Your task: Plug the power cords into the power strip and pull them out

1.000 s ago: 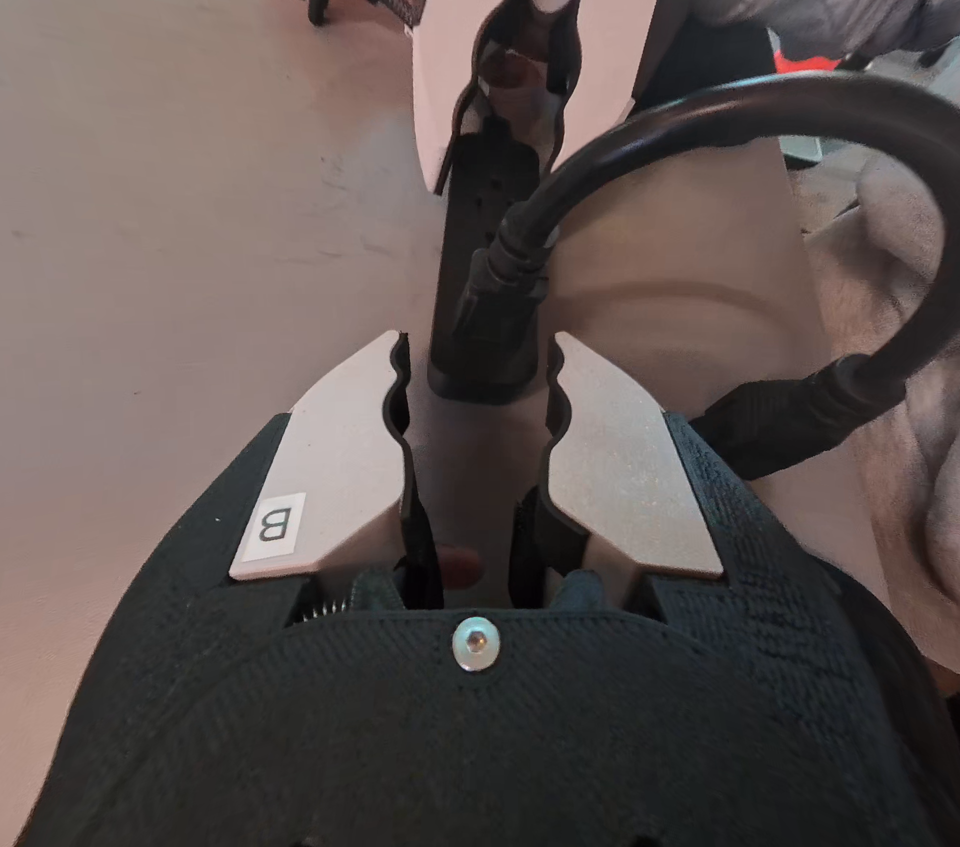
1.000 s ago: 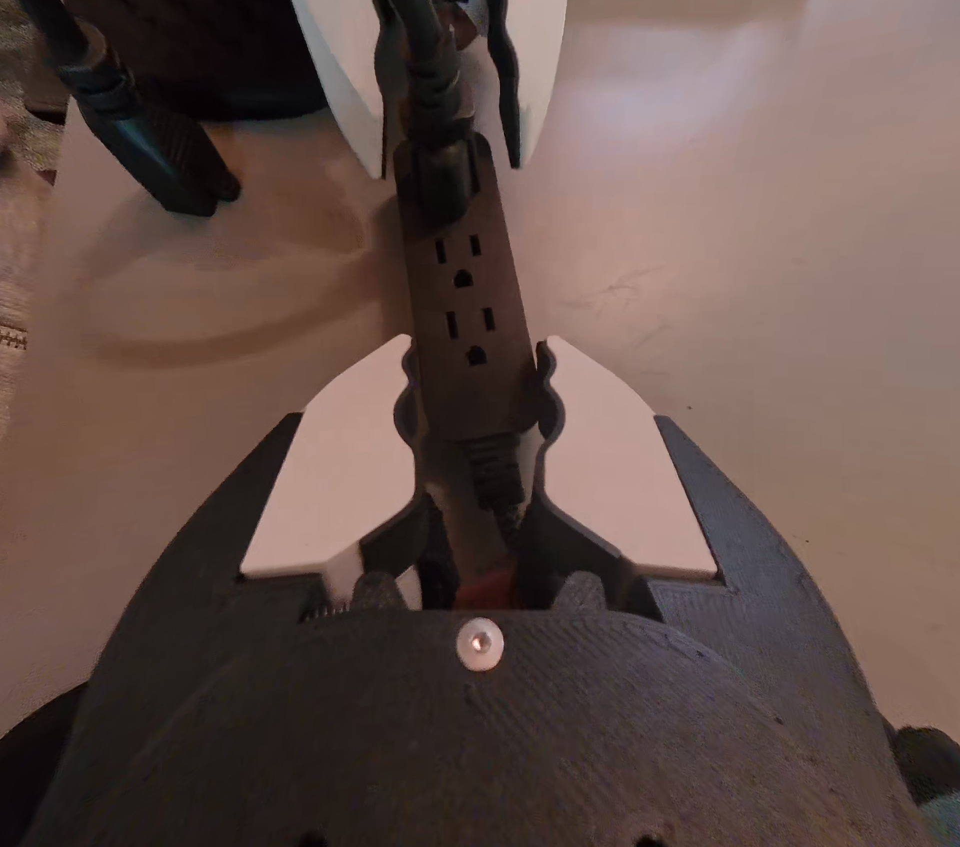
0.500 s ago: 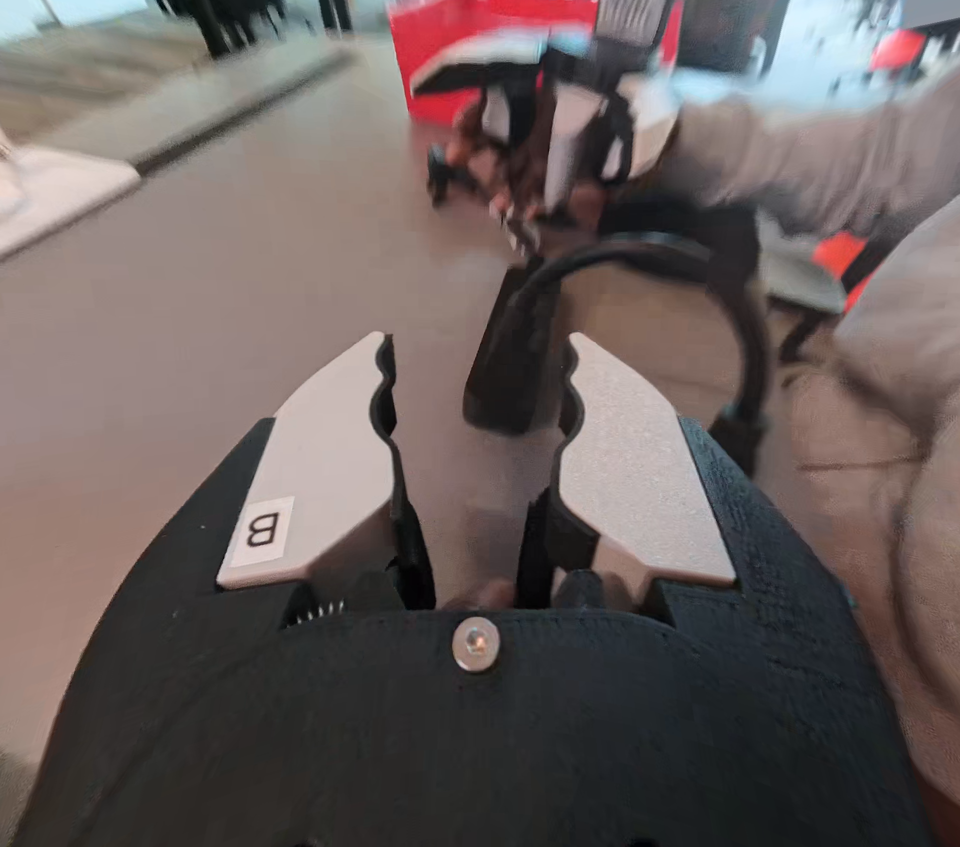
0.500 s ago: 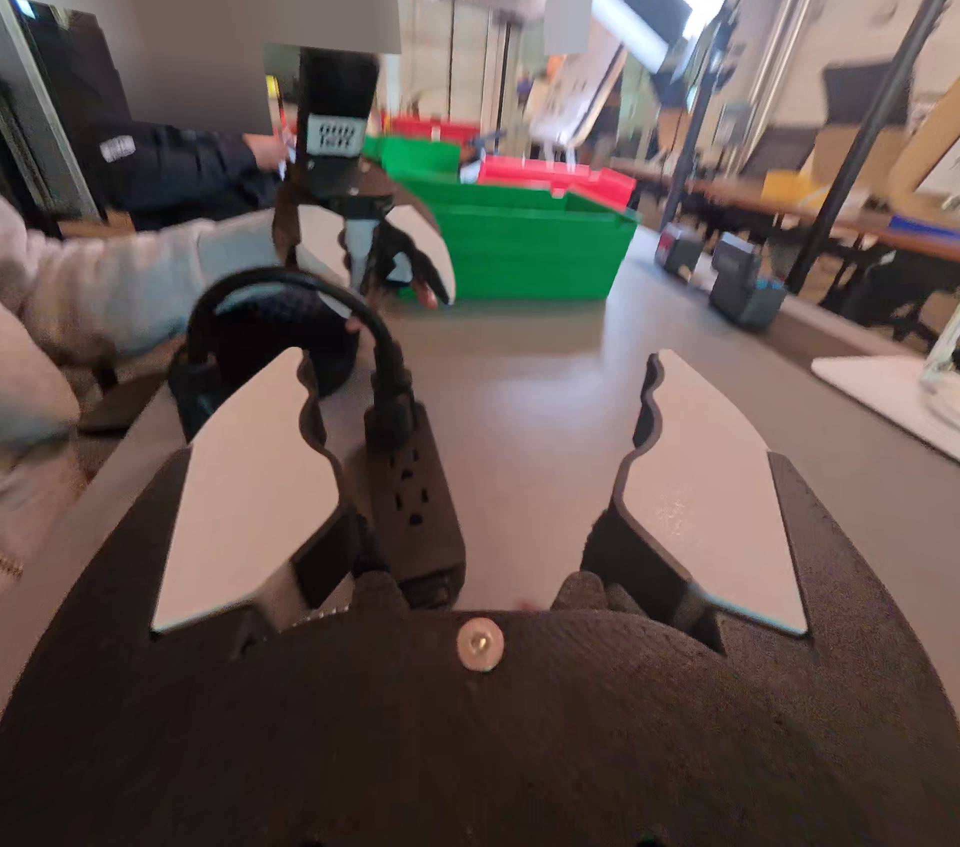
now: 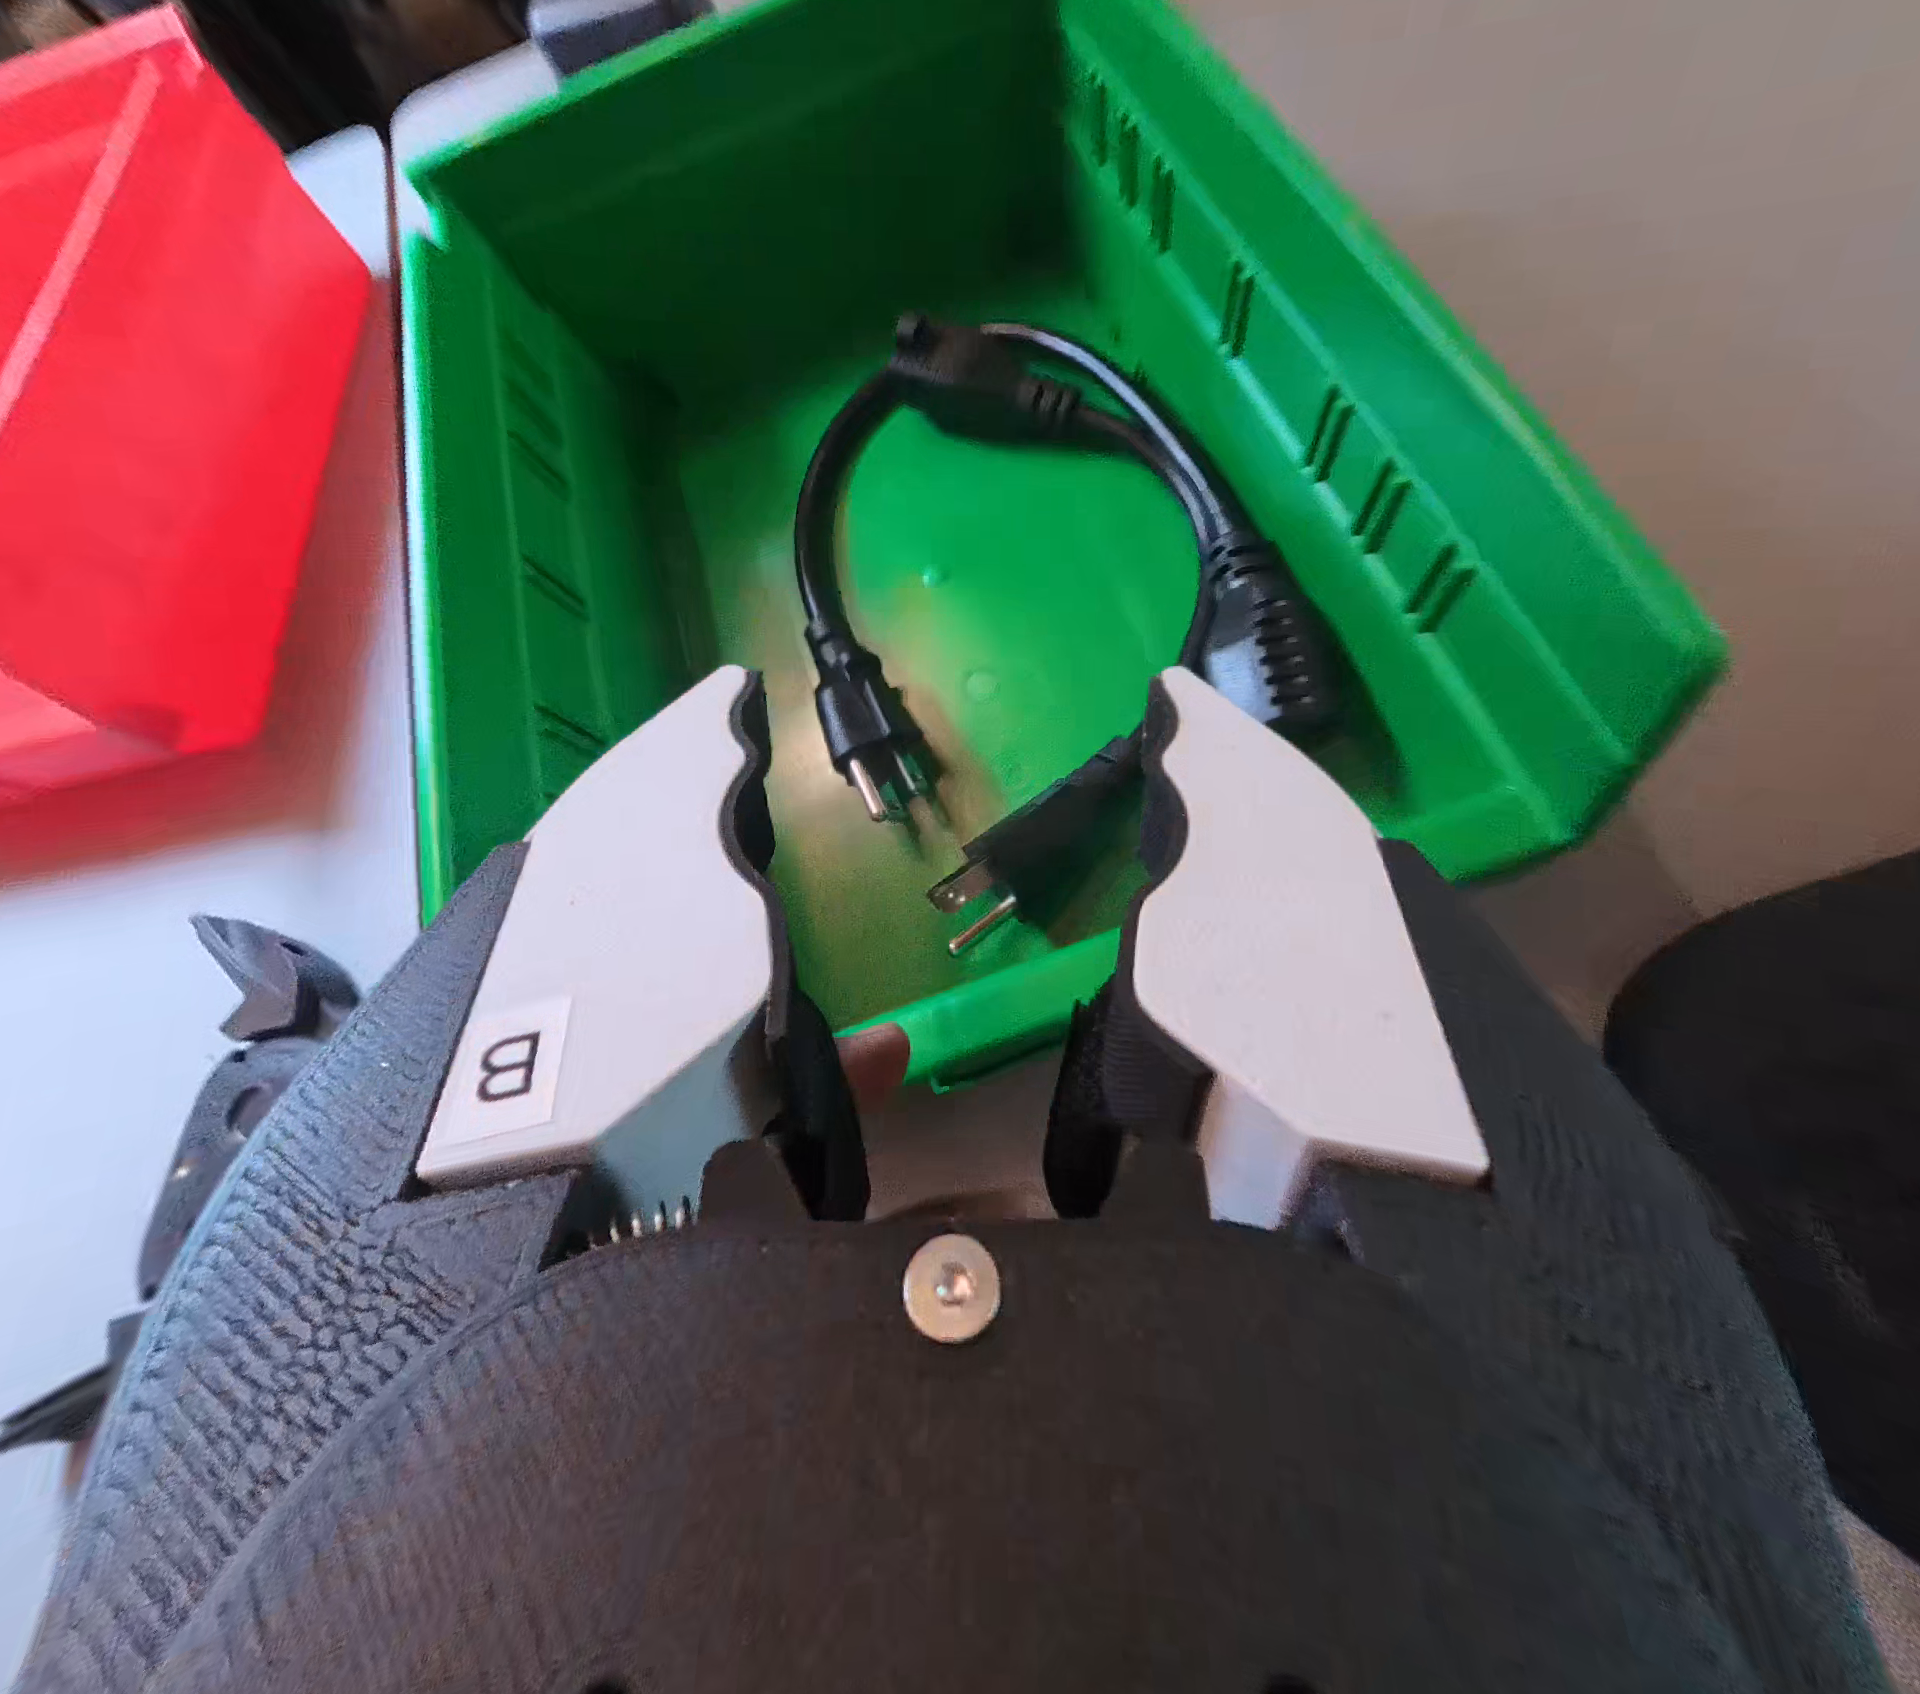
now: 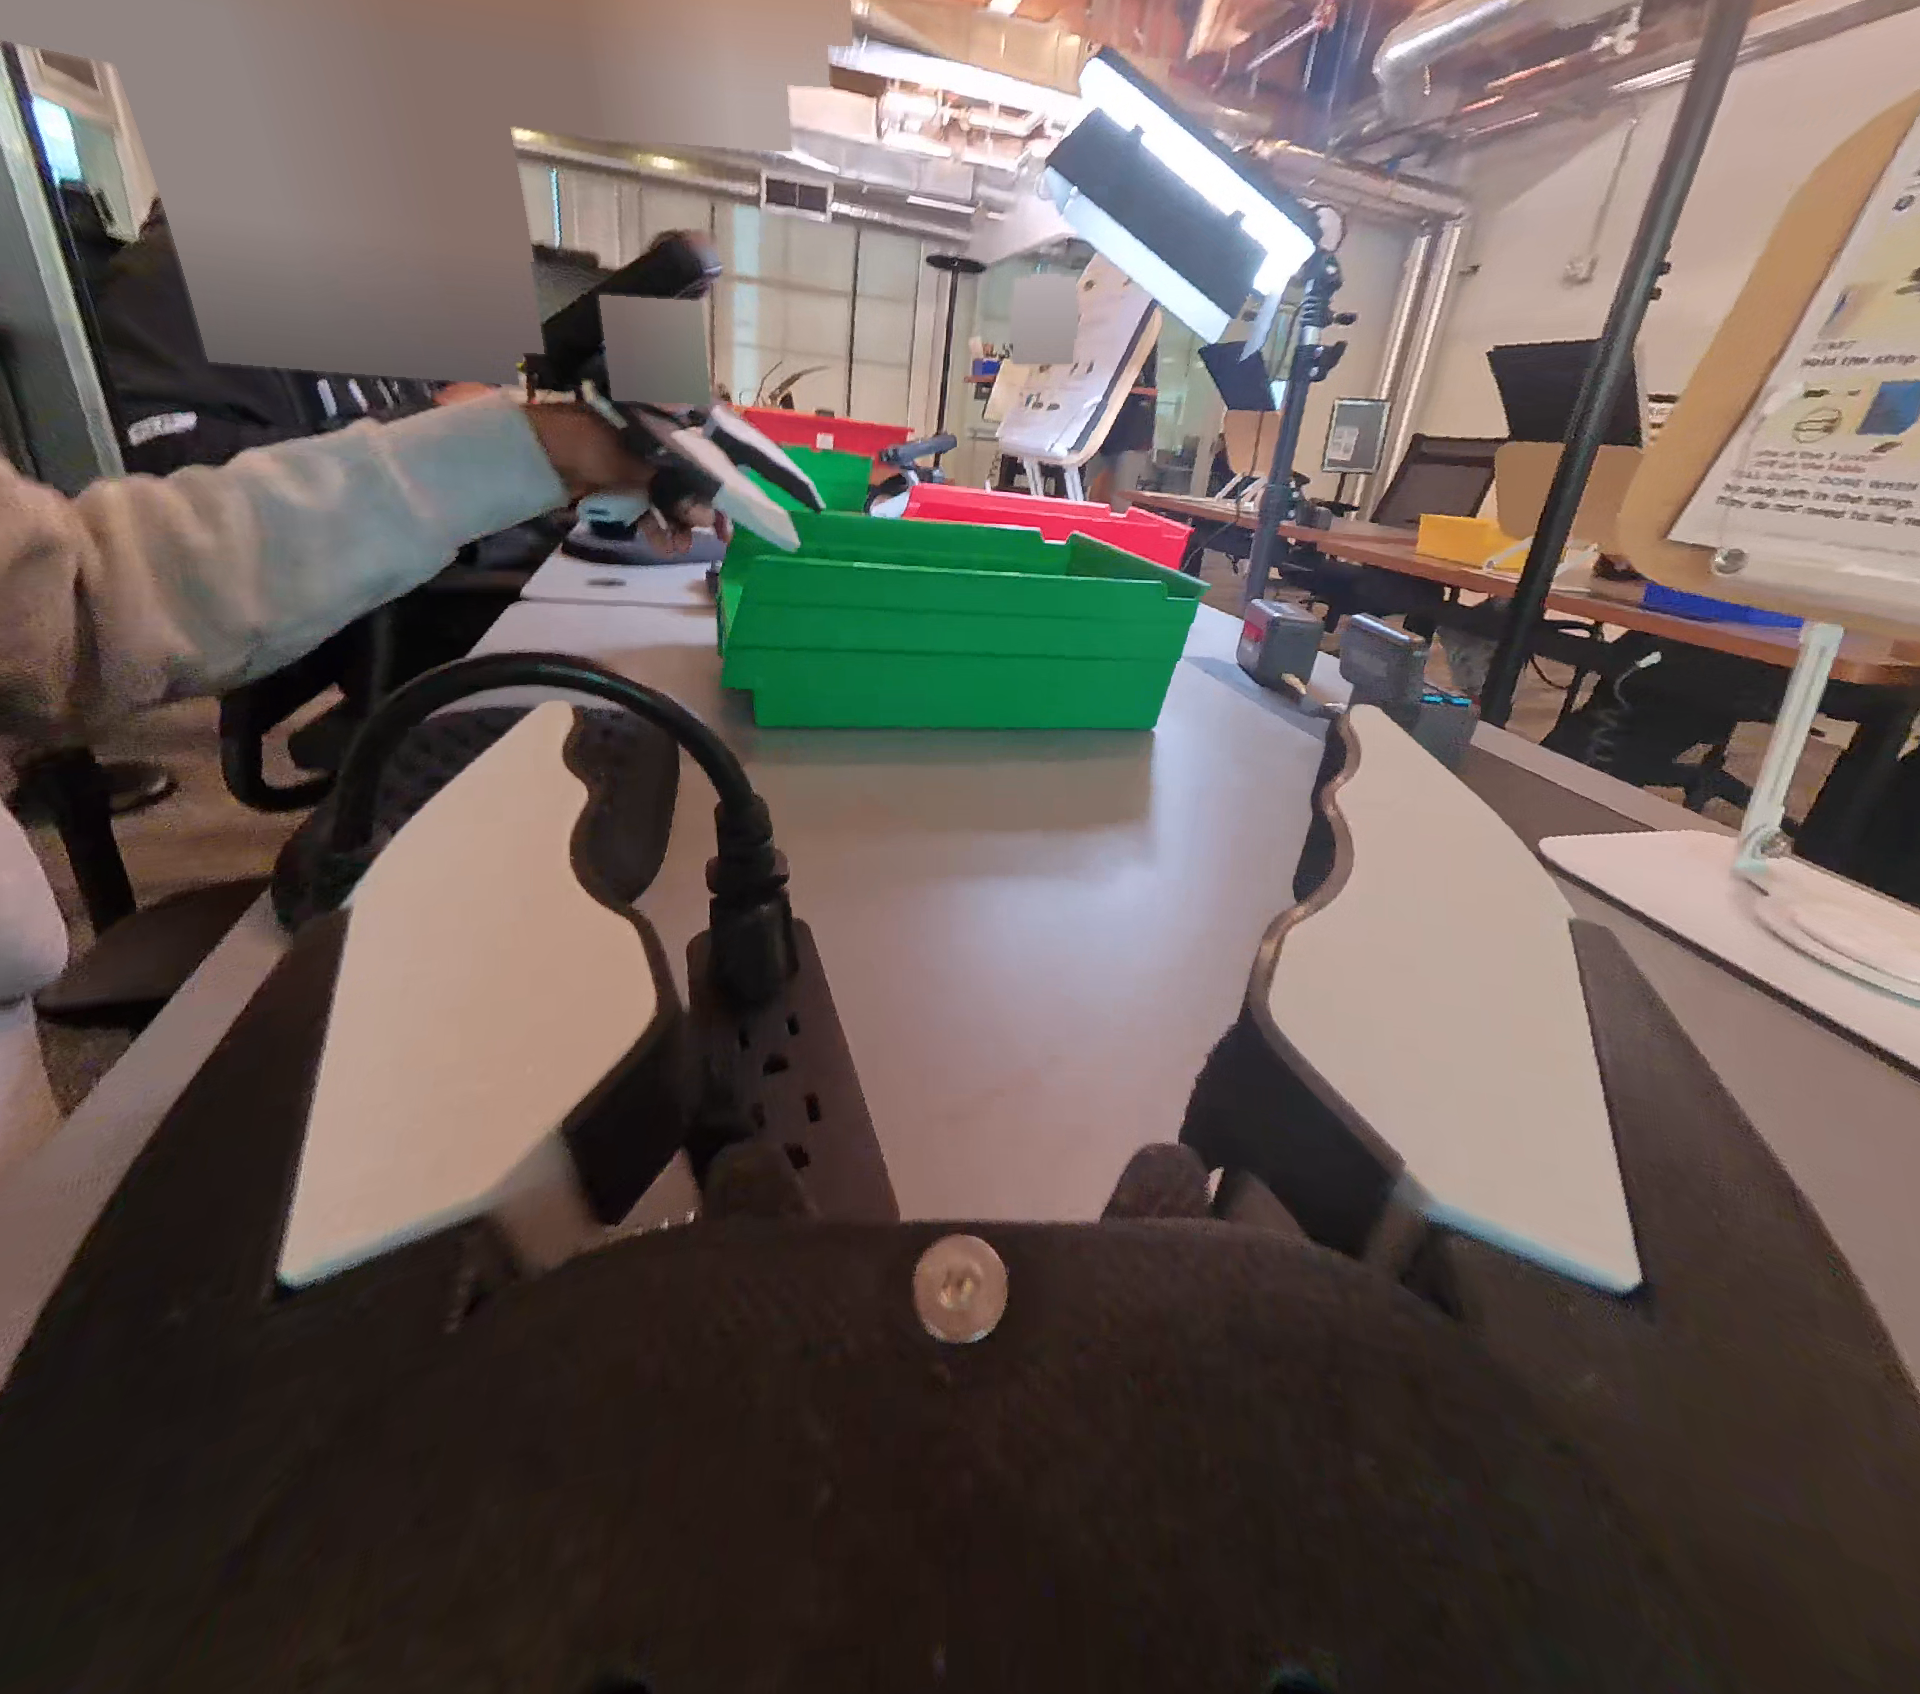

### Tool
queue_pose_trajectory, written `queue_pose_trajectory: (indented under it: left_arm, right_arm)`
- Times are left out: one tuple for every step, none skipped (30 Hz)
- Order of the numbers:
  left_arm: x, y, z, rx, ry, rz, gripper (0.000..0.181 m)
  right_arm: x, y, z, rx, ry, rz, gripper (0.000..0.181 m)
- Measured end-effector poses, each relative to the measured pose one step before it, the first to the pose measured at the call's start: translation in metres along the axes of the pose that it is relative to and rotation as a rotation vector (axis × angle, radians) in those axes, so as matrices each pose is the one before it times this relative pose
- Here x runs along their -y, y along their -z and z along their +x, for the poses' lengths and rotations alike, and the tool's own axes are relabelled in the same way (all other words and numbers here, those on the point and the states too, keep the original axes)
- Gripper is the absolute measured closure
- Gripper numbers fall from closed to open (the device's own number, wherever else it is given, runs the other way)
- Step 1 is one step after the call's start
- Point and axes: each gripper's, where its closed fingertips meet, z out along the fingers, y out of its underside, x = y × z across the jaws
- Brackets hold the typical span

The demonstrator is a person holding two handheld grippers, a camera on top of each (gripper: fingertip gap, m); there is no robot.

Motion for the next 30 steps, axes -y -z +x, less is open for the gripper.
queue_pose_trajectory:
  left_arm:
    - [-0.00443, -0.00801, -0.00374, -0.002, 0.0237, -0.0475, 0.113]
    - [-0.00436, -0.00856, -0.00266, -0.0052, 0.0225, -0.0495, 0.113]
    - [-0.00453, -0.00896, -0.00352, 0.001, 0.0203, -0.0545, 0.115]
    - [-0.00487, -0.00897, -0.00439, 0.0089, 0.0201, -0.0607, 0.117]
    - [-0.00501, -0.00895, -0.00297, 0.0001, 0.0133, -0.0647, 0.118]
    - [-0.00414, -0.00869, -0.00176, -0.0057, 0.0095, -0.0603, 0.118]
    - [-0.003, -0.00812, -0.00159, -0.0045, 0.0095, -0.0522, 0.118]
    - [-0.00253, -0.0074, -0.00126, -0.0041, 0.0046, -0.0469, 0.117]
    - [-0.00237, -0.00682, -0.00162, 0.0005, -0.0014, -0.0425, 0.117]
    - [-0.00193, -0.00571, -0.00213, 0.0059, -0.0018, -0.0329, 0.118]
    - [-0.0032, -0.00487, -0.00305, 0.0133, -0.0023, -0.0327, 0.121]
    - [-0.00439, -0.00435, -0.00307, 0.014, -0.004, -0.0353, 0.122]
    - [-0.00207, -0.00264, 0.00084, -0.0132, -0.0024, -0.0117, 0.126]
    - [0.00346, 0.0004, 0.00336, -0.0327, 0.0149, 0.0323, 0.138]
    - [-0.00193, -0.00061, 0.00075, -0.0115, 0.0006, -0.0026, 0.148]
    - [-0.00042, -0.00043, -0.00026, 0.0009, -0.0098, 0.008, 0.148]
    - [0.00021, -0.00004, -0.00018, 0.0054, -0.0113, 0.0152, 0.148]
    - [-0.00041, 0.00066, -0.00029, 0.0093, -0.0097, 0.0043, 0.148]
    - [-0.00057, 0.00121, -0.00152, 0.0226, -0.017, 0.0, 0.149]
    - [0.00158, 0.00206, -0.00294, 0.0368, -0.0323, 0.0141, 0.149]
    - [0.00361, 0.00358, -0.0032, 0.0372, -0.0372, 0.0278, 0.149]
    - [0.00472, 0.00457, -0.00181, 0.0224, -0.0342, 0.031, 0.149]
    - [0.00614, 0.00526, -0.00144, 0.0131, -0.0361, 0.0384, 0.149]
    - [0.00754, 0.00575, -0.00227, 0.0151, -0.0232, 0.0493, 0.149]
    - [0.00782, 0.00603, -0.00225, 0.0095, -0.0095, 0.0467, 0.15]
    - [0.00803, 0.00651, -0.00316, 0.0123, 0.006, 0.0438, 0.151]
    - [0.00976, 0.00692, -0.00223, 0.0072, 0.0056, 0.0549, 0.151]
    - [0.0105, 0.00716, -0.00187, 0.0076, 0.0069, 0.0612, 0.151]
    - [0.01131, 0.00715, -0.00162, 0.0075, 0.0049, 0.062, 0.151]
    - [0.01104, 0.00691, -0.00137, 0.0097, -0.0023, 0.0571, 0.151]
  right_arm:
    - [-0.00122, -0.00095, -0.00138, 0.0035, 0.0064, -0.0067, 0.053]
    - [-0.00014, -0.00051, -0.00096, 0.0033, 0.0016, -0.0008, 0.053]
    - [0.00005, -0.0002, -0.00091, 0.0047, -0.0021, 0.0005, 0.053]
    - [-0.00004, 0.0002, -0.00031, 0.0021, -0.0025, -0.0004, 0.054]
    - [0.00003, 0.00037, -0.00009, 0.0007, -0.0011, -0.0003, 0.054]
    - [0.00033, 0.00044, 0.00022, -0.001, -0.0002, 0.0017, 0.054]
    - [0.00057, 0.00038, 0.00023, -0.0016, 0.0017, 0.0026, 0.055]
    - [0.00014, 0.0002, -0.0001, 0.0004, 0.0031, -0.0003, 0.055]
    - [-0.00042, 0.00013, -0.00039, 0.0026, 0.0032, -0.0033, 0.055]
    - [-0.00041, -0.00006, -0.00061, 0.0028, 0.0037, -0.0039, 0.055]
    - [-0.00016, 0.00001, -0.00052, 0.0017, 0.005, -0.0032, 0.055]
    - [-0.00032, -0.00007, -0.00039, 0.0012, 0.0058, -0.0028, 0.056]
    - [-0.00033, 0.00004, -0.0005, 0.0014, 0.0051, -0.0031, 0.056]
    - [-0.00045, -0.00006, -0.00048, 0.0019, 0.0041, -0.0036, 0.056]
    - [-0.00057, -0.00006, -0.00042, 0.0025, 0.003, -0.0035, 0.056]
    - [-0.00065, -0.00023, -0.00044, 0.0025, 0.0018, -0.0038, 0.056]
    - [-0.00083, -0.00023, -0.00052, 0.003, 0.001, -0.005, 0.056]
    - [-0.00089, -0.00037, -0.00067, 0.0034, 0.0016, -0.0055, 0.056]
    - [-0.00071, -0.00033, -0.00072, 0.0026, 0.003, -0.0046, 0.056]
    - [-0.00039, -0.00027, -0.00057, 0.0013, 0.0036, -0.0032, 0.056]
    - [-0.00021, -0.00032, -0.00048, 0.0005, 0.0032, -0.0026, 0.056]
    - [-0.00043, -0.00024, -0.00027, 0.0006, 0.0022, -0.0032, 0.056]
    - [-0.00044, -0.00016, -0.0003, 0.0011, 0.0011, -0.004, 0.056]
    - [-0.00071, -0.00015, -0.00033, 0.0015, 0.0012, -0.0052, 0.057]
    - [-0.00102, -0.00011, -0.00059, 0.0023, 0.0039, -0.0079, 0.057]
    - [-0.00129, -0.00033, -0.0007, 0.0023, 0.0077, -0.0102, 0.058]
    - [-0.00138, -0.00031, -0.00074, 0.0015, 0.0103, -0.0107, 0.058]
    - [-0.00134, -0.00043, -0.00097, 0.0023, 0.0112, -0.0101, 0.058]
    - [-0.00113, -0.00053, -0.00124, 0.0038, 0.0102, -0.0087, 0.059]
    - [-0.00082, -0.00046, -0.00117, 0.0039, 0.0078, -0.0069, 0.059]
